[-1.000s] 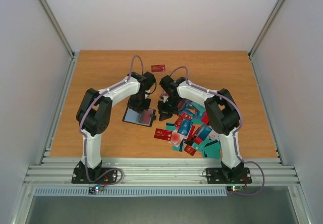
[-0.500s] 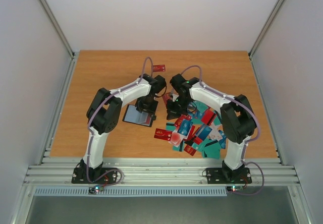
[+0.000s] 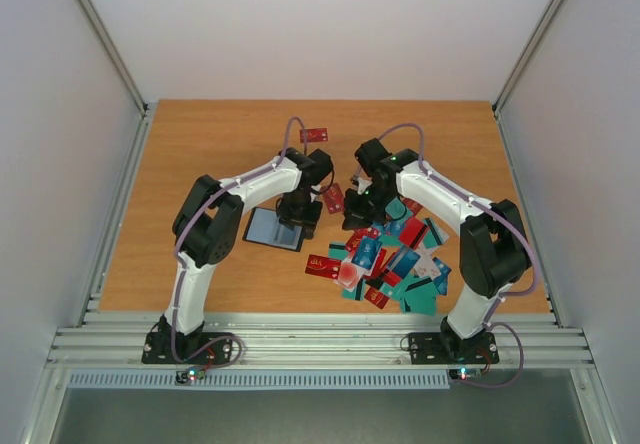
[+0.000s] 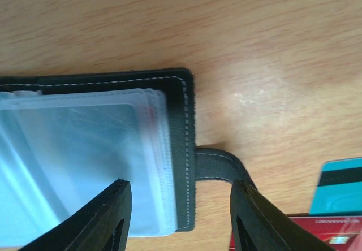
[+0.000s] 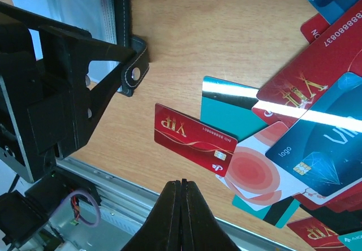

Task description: Put the credit cards into the card holder

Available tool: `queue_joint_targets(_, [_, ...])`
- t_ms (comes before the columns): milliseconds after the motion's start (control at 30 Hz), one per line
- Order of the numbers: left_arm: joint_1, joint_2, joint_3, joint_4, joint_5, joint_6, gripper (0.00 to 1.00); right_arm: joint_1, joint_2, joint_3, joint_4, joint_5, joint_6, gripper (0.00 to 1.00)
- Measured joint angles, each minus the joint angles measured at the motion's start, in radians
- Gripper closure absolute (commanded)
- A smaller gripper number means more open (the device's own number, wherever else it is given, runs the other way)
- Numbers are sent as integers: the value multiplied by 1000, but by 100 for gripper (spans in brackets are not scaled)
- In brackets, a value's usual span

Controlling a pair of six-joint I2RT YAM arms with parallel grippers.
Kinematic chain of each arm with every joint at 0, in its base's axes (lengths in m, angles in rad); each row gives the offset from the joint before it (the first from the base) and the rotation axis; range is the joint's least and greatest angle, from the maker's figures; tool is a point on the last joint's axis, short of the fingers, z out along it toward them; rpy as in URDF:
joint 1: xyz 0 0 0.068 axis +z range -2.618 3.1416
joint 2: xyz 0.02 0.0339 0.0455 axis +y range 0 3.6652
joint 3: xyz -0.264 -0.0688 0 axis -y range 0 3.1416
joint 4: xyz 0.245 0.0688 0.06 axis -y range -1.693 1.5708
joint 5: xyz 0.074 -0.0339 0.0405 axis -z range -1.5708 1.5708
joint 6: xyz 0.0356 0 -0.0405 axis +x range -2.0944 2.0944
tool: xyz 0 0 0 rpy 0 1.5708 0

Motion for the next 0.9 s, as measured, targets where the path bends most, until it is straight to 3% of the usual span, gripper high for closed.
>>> queue_joint_targets(167, [0, -35, -34, 32, 54, -1, 47, -5, -1, 0, -11, 5, -1, 99])
queue_joint_targets(300, [-1, -161, -94, 68, 92, 7, 43, -9, -34, -31, -13, 9, -10, 97])
queue_joint_targets(533, [-1, -361, -175, 159, 200, 61, 44, -48, -138, -133, -15, 13, -22, 81])
queue_joint_targets(700, [-3, -332, -238, 260, 352, 75, 48, -136, -192, -251, 7, -2, -17, 70])
queue_joint_targets(900, [-34, -219, -214, 361, 503, 71, 55, -257, -207, -364, 85, -61, -10, 65])
